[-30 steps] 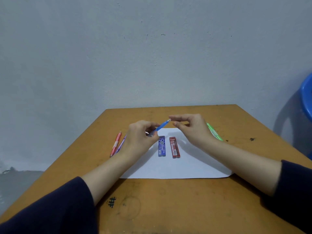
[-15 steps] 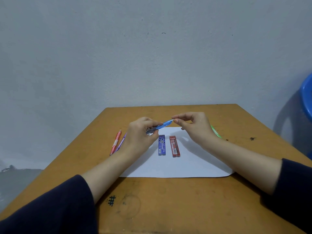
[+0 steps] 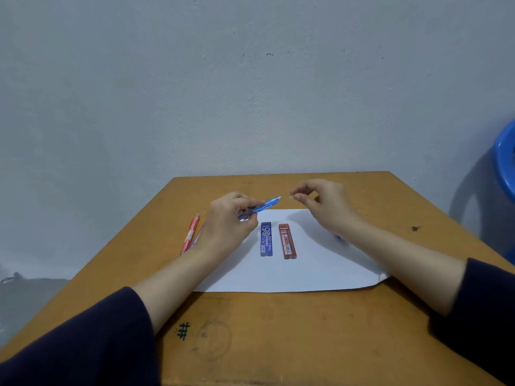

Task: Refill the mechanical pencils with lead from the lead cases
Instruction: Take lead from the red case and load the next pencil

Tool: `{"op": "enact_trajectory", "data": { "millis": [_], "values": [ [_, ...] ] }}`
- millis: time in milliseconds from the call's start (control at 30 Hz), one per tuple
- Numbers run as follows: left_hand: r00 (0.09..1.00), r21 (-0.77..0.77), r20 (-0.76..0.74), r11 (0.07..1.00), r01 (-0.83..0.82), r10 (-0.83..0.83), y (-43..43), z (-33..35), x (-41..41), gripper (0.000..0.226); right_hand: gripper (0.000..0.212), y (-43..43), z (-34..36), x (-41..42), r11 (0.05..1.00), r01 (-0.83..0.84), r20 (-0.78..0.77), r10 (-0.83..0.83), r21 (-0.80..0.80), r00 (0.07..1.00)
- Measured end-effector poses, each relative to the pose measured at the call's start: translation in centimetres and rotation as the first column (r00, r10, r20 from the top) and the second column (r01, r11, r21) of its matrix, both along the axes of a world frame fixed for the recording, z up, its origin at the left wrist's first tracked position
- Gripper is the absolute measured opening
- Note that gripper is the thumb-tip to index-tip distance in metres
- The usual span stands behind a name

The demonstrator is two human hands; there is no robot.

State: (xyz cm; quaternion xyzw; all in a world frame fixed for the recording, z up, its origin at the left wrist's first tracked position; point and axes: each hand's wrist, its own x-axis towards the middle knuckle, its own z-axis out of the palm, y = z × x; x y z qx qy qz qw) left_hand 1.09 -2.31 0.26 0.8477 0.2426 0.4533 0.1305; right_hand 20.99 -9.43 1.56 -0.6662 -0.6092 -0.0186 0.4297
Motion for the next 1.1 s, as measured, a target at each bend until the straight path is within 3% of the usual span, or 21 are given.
{"op": "enact_trajectory", "data": {
  "millis": [200,367,567,867,1100],
  "values": [
    [1.0,-0.002,0.017,1.0,-0.009,0.009,0.3,0.0,-0.1,0.031,0.016,0.0,-0.1,1.2,0.981,0.017,0.464,0.075,-0.193,0.883],
    [0.999,0.013,0.02,0.999,-0.035,0.035,0.8,-0.2,-0.1,0.03,0.017,-0.4,-0.3,1.1,0.94,0.074,0.603,0.151,-0.332,0.783],
    [0.999,0.008,0.033,1.0,-0.029,0.028,0.7,-0.2,-0.1,0.03,0.017,-0.4,-0.5,0.9,0.932,0.063,0.594,0.174,-0.356,0.785],
    [1.0,0.0,0.0,1.0,-0.015,0.015,0.4,0.0,-0.2,0.031,0.016,0.0,-0.9,0.9,0.914,0.019,0.447,0.18,-0.405,0.876],
    [1.0,-0.007,-0.027,1.0,-0.004,0.003,0.2,0.2,-0.3,0.03,0.033,0.1,-0.5,1.1,0.914,-0.016,0.37,0.179,-0.404,0.911]
  ]
}}
